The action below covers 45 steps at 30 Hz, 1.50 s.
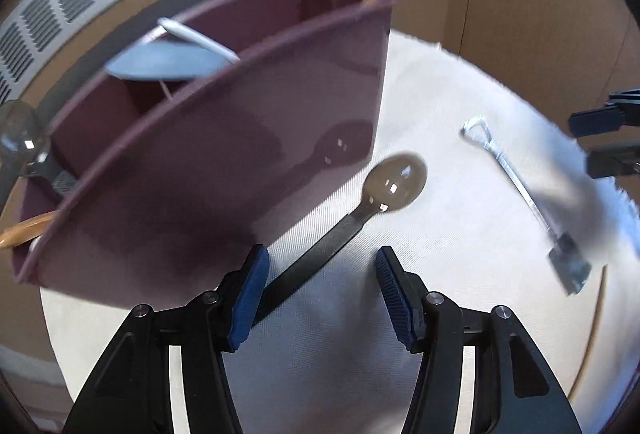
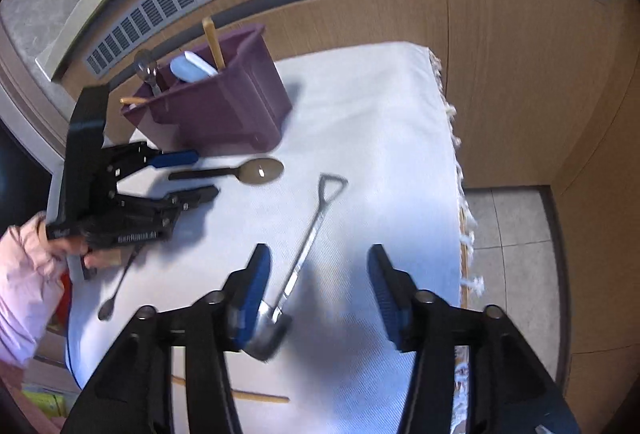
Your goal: Organize utensils
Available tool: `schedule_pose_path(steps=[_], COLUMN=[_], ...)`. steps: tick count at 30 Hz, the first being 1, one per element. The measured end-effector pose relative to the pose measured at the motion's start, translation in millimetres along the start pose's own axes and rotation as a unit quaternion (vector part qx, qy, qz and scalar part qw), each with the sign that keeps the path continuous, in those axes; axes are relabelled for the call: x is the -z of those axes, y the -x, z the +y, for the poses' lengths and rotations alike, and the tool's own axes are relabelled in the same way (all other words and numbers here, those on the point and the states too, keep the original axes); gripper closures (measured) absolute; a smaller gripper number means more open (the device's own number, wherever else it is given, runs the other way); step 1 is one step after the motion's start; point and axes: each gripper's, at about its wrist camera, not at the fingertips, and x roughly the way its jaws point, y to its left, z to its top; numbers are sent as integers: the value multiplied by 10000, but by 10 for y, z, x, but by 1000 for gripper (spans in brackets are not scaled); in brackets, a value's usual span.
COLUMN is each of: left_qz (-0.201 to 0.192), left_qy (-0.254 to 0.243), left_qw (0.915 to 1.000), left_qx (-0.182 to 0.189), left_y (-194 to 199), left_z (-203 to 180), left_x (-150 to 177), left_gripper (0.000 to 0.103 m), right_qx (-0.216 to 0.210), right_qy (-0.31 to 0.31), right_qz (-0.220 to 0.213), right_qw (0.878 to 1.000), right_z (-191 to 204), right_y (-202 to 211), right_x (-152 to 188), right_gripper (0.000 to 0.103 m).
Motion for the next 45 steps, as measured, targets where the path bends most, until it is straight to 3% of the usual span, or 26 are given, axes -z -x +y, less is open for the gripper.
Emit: schedule_pose_path(steps=[1, 4, 9, 12, 14, 16, 18, 22, 25, 27, 31, 34, 36, 38, 40, 42, 45], left_qz=[54, 459, 1048, 1137, 901, 737, 760, 1131, 1085, 1008, 660, 25, -497, -932, -1377, -1666, -1867], left_qy=[75, 546, 269, 160, 200, 212, 228, 485, 462, 516, 639, 1135, 1505, 1913, 2241, 2448, 2585], left_qw=[9999, 9956, 9856, 9809, 9855, 9915, 9944, 9901, 9919, 9929, 9956, 9935, 9873, 9768, 9638, 9533, 9454], left_qx=[97, 607, 1299, 1570, 1425, 1047, 703, 670, 466, 356, 157, 37, -148, -246, -439, -589, -679], left_y=[-6, 7, 179, 282, 341, 326, 181, -229, -308, -334, -212, 111, 374, 604, 845, 1057, 1169], left_z=[31, 128, -256, -452, -482, -470, -465, -402, -466, -516, -544, -456, -357, -260, -176, -74, 79], left_x=[-9, 9, 170, 160, -3, -151, -324, -509, -612, -666, -554, -342, -197, -84, 50, 232, 308], left_gripper=[46, 46, 46, 46, 46, 46, 50, 57, 58, 67, 69, 69, 69, 69, 69, 69, 69], right_qx=[-32, -164, -173, -396, -474, -572, -448, -308, -360, -407, -246, 259, 733, 1001, 993, 808, 892], right_qy=[-36, -237, -572, -730, -688, -584, -466, -223, -335, -535, -361, 233, 439, 475, 319, 41, -215], right_qz=[41, 185, 282, 247, 264, 246, 192, 106, -34, -43, 170, 245, 79, -231, -422, -562, -508], right_qw=[10000, 9994, 9978, 9962, 9962, 9964, 9977, 9992, 9988, 9977, 9989, 9991, 9963, 9936, 9937, 9951, 9945], right_z=[-26, -98, -234, -280, -261, -222, -168, -105, -133, -169, -122, 43, 152, 254, 300, 314, 338], right_y=[-23, -95, -164, -152, -152, -168, -173, -190, -169, -162, -207, -268, -276, -256, -268, -354, -589], right_x=[34, 171, 350, 403, 418, 438, 466, 505, 543, 536, 488, 513, 509, 418, 277, 85, -152], right_gripper=[39, 37, 24, 15, 5, 0, 0, 0, 0, 0, 0, 0, 5, 29, 37, 37, 61])
